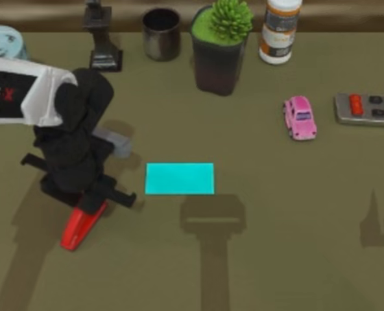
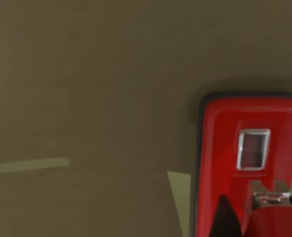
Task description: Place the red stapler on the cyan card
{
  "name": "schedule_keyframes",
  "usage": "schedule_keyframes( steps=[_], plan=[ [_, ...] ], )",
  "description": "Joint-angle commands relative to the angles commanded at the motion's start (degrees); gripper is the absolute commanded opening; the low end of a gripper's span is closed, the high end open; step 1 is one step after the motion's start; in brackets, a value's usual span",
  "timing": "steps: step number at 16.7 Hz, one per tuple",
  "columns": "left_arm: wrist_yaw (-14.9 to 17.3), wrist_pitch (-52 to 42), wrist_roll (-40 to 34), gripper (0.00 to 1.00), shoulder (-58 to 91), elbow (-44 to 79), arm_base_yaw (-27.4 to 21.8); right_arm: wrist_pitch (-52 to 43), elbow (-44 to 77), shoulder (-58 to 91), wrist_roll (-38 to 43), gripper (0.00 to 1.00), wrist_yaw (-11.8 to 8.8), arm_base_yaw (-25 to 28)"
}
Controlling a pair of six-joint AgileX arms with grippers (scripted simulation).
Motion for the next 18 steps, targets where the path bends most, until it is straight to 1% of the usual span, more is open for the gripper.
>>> schedule_keyframes(
  steps=[5, 7, 11, 13, 15, 18],
  plan=[
    [0.0, -1.0, 0.1, 0.00, -0.3, 0.8, 0.0, 0.0, 0.0, 0.0, 0.0, 1.00, 0.0, 0.0],
    [0.0, -4.3, -0.1, 0.00, -1.5, 3.2, 0.3, 0.0, 0.0, 0.0, 0.0, 1.00, 0.0, 0.0],
    [-0.1, -15.8, -0.2, 0.00, -5.2, 9.4, 0.8, 0.0, 0.0, 0.0, 0.0, 1.00, 0.0, 0.0],
    [-0.1, -19.9, -0.2, 0.00, -7.1, 12.1, 0.9, 0.0, 0.0, 0.0, 0.0, 1.00, 0.0, 0.0],
    [-0.1, -21.5, -0.2, 0.00, -8.2, 13.3, 1.0, 0.0, 0.0, 0.0, 0.0, 1.00, 0.0, 0.0],
    [-0.1, -21.4, -0.2, 0.00, -8.0, 13.2, 0.7, 0.0, 0.0, 0.0, 0.0, 1.00, 0.0, 0.0]
  ],
)
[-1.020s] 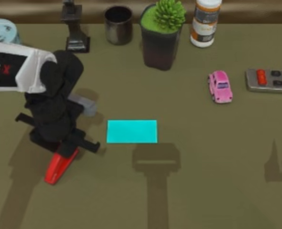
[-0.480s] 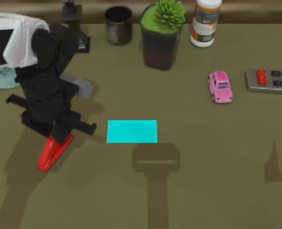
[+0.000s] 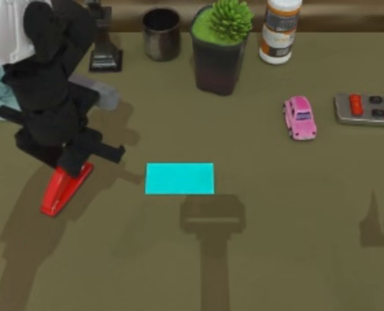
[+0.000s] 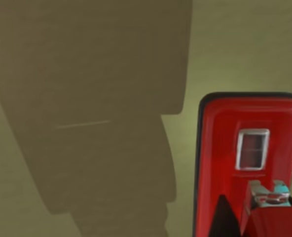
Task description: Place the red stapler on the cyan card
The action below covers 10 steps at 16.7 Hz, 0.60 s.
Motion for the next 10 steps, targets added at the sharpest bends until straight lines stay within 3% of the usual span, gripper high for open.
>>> schedule_keyframes(
  steps=[5, 10],
  plan=[
    [0.1, -3.5, 5.3, 0.00, 5.0, 6.4, -1.8, 0.0, 0.0, 0.0, 0.0, 1.00, 0.0, 0.0],
    [0.3, -12.7, 19.6, 0.00, 17.6, 27.6, -6.4, 0.0, 0.0, 0.0, 0.0, 1.00, 0.0, 0.0]
  ],
)
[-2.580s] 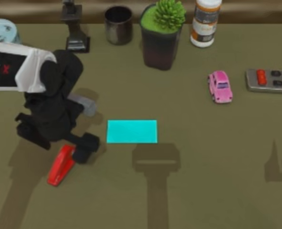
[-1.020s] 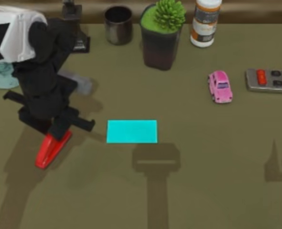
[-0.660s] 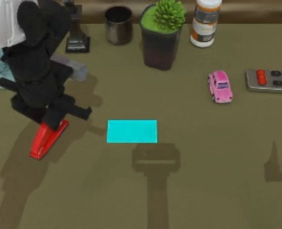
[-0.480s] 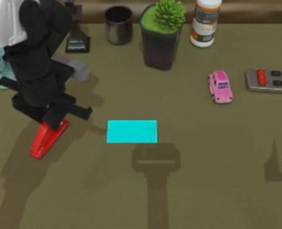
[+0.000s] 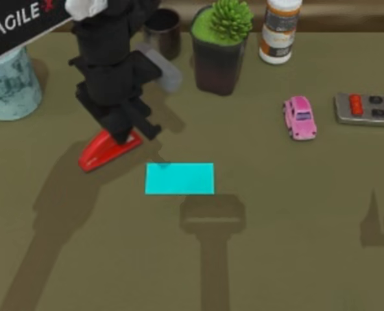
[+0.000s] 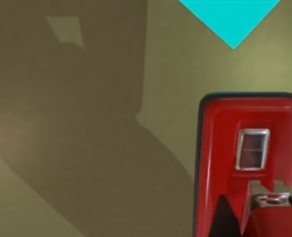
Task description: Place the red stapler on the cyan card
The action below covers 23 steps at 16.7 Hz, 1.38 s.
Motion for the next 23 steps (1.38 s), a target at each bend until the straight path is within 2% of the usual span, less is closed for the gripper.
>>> schedule_keyframes(
  steps=[6, 10, 18, 23],
  plan=[
    [0.4, -11.5, 19.7, 0.00, 15.4, 28.7, -6.3, 0.0, 0.0, 0.0, 0.0, 1.00, 0.0, 0.0],
    [0.5, -15.4, 27.9, 0.00, 20.6, 38.3, -8.8, 0.0, 0.0, 0.0, 0.0, 1.00, 0.0, 0.0],
    [0.4, -14.8, 28.9, 0.00, 20.8, 38.4, -8.8, 0.0, 0.0, 0.0, 0.0, 1.00, 0.0, 0.0],
    [0.4, -4.5, 29.0, 0.00, 19.0, 26.3, -8.3, 0.0, 0.0, 0.0, 0.0, 1.00, 0.0, 0.0]
  ],
)
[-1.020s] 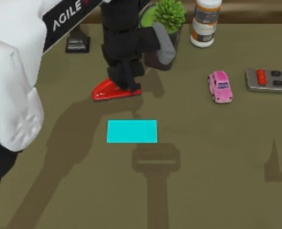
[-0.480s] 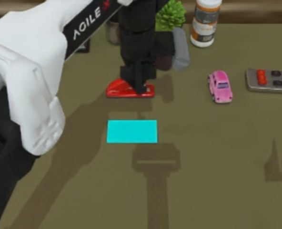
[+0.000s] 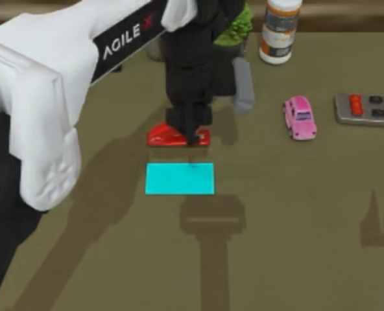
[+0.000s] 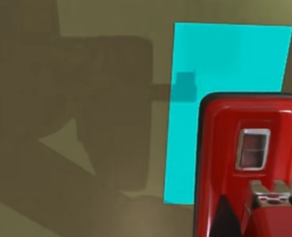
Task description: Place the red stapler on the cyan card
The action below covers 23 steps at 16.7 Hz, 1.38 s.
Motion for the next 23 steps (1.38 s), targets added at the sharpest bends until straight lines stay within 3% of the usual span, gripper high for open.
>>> schedule_keyframes(
  steps=[6, 11, 23],
  plan=[
    [0.0, 13.9, 0.8, 0.00, -1.9, -16.4, 0.1, 0.0, 0.0, 0.0, 0.0, 1.00, 0.0, 0.0],
    [0.0, 15.0, 0.9, 0.00, -2.1, -17.5, 0.1, 0.0, 0.0, 0.0, 0.0, 1.00, 0.0, 0.0],
    [0.0, 15.0, 0.9, 0.90, -2.1, -17.5, 0.1, 0.0, 0.0, 0.0, 0.0, 1.00, 0.0, 0.0]
  ],
)
